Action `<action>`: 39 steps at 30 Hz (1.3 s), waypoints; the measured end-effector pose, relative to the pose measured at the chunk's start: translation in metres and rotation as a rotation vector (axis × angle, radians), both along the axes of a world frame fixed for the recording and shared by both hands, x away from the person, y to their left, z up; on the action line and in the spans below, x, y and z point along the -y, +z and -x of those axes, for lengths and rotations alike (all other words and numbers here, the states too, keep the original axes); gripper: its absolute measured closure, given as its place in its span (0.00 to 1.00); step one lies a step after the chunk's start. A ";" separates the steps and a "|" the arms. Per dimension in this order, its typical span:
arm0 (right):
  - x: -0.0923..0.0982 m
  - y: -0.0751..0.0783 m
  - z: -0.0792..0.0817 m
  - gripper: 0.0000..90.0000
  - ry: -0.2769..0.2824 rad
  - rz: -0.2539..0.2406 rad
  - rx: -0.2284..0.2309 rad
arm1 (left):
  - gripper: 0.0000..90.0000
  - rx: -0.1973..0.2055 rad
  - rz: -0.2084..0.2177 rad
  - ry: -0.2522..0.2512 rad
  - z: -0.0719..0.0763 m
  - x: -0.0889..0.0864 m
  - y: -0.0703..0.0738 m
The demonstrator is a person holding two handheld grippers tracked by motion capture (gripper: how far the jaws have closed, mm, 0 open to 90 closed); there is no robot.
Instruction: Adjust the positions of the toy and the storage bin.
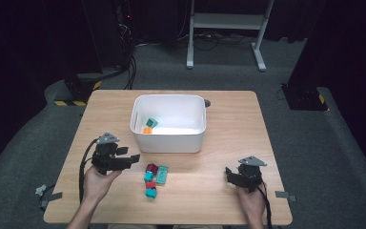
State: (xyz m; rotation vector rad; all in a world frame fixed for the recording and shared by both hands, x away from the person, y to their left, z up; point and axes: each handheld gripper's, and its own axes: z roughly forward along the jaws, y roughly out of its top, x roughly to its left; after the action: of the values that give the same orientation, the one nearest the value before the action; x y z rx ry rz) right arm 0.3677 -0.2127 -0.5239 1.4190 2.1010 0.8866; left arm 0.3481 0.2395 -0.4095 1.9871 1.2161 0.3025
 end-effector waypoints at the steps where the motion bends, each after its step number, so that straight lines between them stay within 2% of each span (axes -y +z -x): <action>1: 0.000 0.000 0.000 0.29 0.000 0.000 0.000 | 0.41 -0.002 -0.006 0.001 0.001 0.002 -0.003; 10: 0.000 0.000 0.000 0.29 0.000 0.000 0.000 | 0.42 -0.034 -0.026 -0.006 0.006 0.010 -0.023; 12: 0.000 0.000 0.000 0.29 0.000 0.000 0.000 | 0.44 -0.047 -0.038 -0.011 0.009 0.014 -0.031; 20: 0.000 0.000 0.000 0.29 0.000 0.000 0.000 | 0.47 -0.085 -0.041 -0.014 0.011 0.023 -0.052; 39: 0.000 0.000 0.000 0.29 -0.001 -0.001 0.000 | 0.49 -0.097 -0.096 -0.004 0.010 0.044 -0.073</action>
State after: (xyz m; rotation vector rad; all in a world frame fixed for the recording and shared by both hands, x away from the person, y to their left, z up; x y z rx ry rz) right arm 0.3677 -0.2126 -0.5239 1.4201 2.1006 0.8867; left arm 0.3379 0.1956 -0.4824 2.1077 1.2797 0.2705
